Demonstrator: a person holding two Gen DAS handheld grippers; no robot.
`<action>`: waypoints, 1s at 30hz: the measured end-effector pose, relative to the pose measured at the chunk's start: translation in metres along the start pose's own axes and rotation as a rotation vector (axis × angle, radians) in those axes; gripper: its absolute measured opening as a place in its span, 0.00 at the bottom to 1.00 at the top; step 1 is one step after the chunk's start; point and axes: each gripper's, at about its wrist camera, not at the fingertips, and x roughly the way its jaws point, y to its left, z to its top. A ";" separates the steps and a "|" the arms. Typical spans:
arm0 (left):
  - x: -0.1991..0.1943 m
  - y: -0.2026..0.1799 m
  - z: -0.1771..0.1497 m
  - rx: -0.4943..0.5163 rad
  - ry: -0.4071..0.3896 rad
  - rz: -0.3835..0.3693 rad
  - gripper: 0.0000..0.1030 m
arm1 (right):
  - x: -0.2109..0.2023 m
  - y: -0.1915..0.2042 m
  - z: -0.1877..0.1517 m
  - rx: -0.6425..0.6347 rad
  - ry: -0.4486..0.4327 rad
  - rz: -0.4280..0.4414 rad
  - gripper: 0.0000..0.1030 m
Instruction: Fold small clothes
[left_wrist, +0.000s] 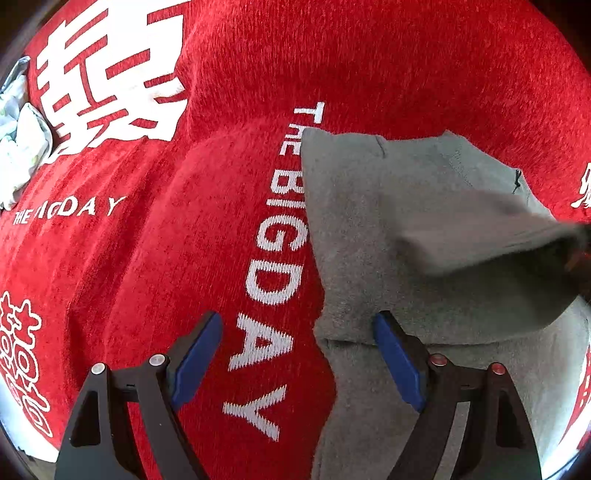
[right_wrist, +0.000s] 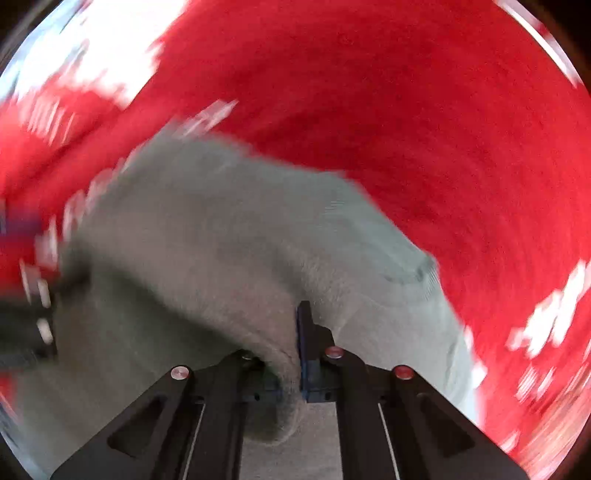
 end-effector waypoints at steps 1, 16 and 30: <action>0.002 -0.001 0.003 0.004 0.001 0.014 0.92 | -0.006 -0.025 -0.002 0.146 -0.020 0.054 0.06; -0.007 0.011 0.064 0.048 -0.030 0.019 0.93 | 0.049 -0.167 -0.187 1.559 0.004 0.710 0.51; 0.071 -0.006 0.141 0.054 0.137 -0.126 0.62 | 0.045 -0.074 -0.138 1.340 0.169 1.081 0.57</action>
